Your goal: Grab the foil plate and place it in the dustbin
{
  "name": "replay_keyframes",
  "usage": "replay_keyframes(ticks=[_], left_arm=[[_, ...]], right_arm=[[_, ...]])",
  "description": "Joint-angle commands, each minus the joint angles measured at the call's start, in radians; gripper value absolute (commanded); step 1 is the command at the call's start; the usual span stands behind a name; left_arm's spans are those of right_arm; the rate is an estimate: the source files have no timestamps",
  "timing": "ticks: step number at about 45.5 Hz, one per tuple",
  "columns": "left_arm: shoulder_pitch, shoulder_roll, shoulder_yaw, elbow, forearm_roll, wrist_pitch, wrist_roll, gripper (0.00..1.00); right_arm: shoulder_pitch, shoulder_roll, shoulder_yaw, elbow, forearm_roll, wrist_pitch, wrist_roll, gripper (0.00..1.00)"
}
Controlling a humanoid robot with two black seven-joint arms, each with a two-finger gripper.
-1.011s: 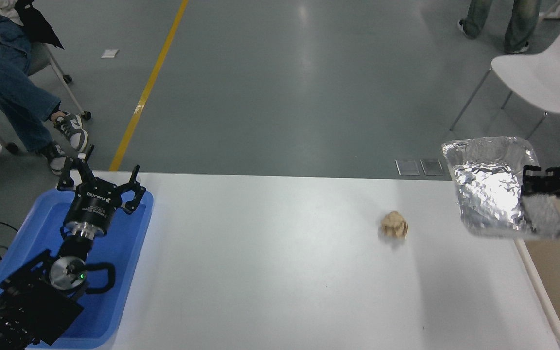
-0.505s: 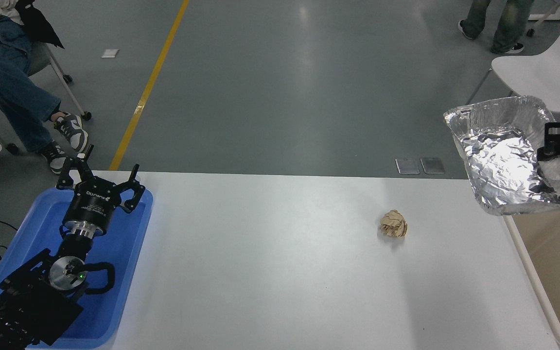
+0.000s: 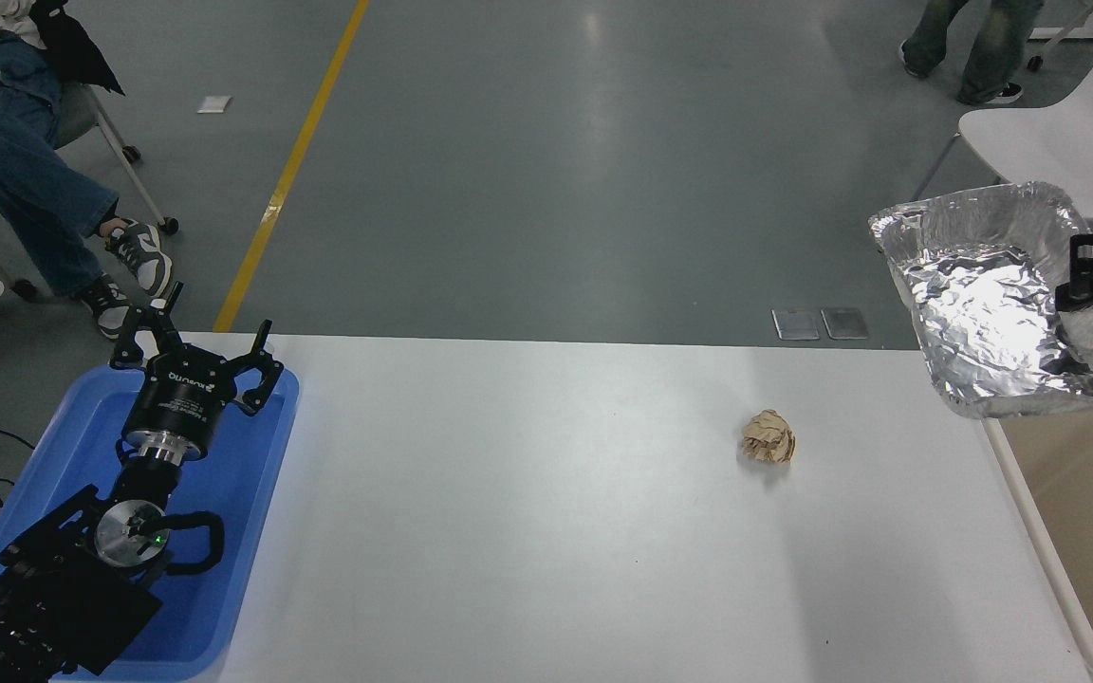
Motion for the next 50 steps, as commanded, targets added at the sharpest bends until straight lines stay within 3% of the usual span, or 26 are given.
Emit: replay_keyframes(ticks=[1,16,28,50], left_arm=[[0.0,0.0,0.0,0.001,0.0,0.0,0.0,1.0],[0.0,-0.001,0.0,-0.001,0.0,0.0,0.0,1.0],[0.0,0.0,0.0,0.001,0.0,0.0,0.0,1.0],[0.0,0.0,0.0,0.001,0.0,-0.001,0.0,1.0]], right_arm=[[-0.182,-0.003,0.012,-0.179,0.012,-0.052,-0.002,0.0],[-0.705,-0.015,0.216,-0.676,0.115,-0.126,-0.002,0.0],[-1.065,0.003,0.372,-0.938,0.195,-0.225,-0.005,0.0],[-1.521,0.229,0.652,-1.214,0.226,-0.446,-0.051,0.0]])
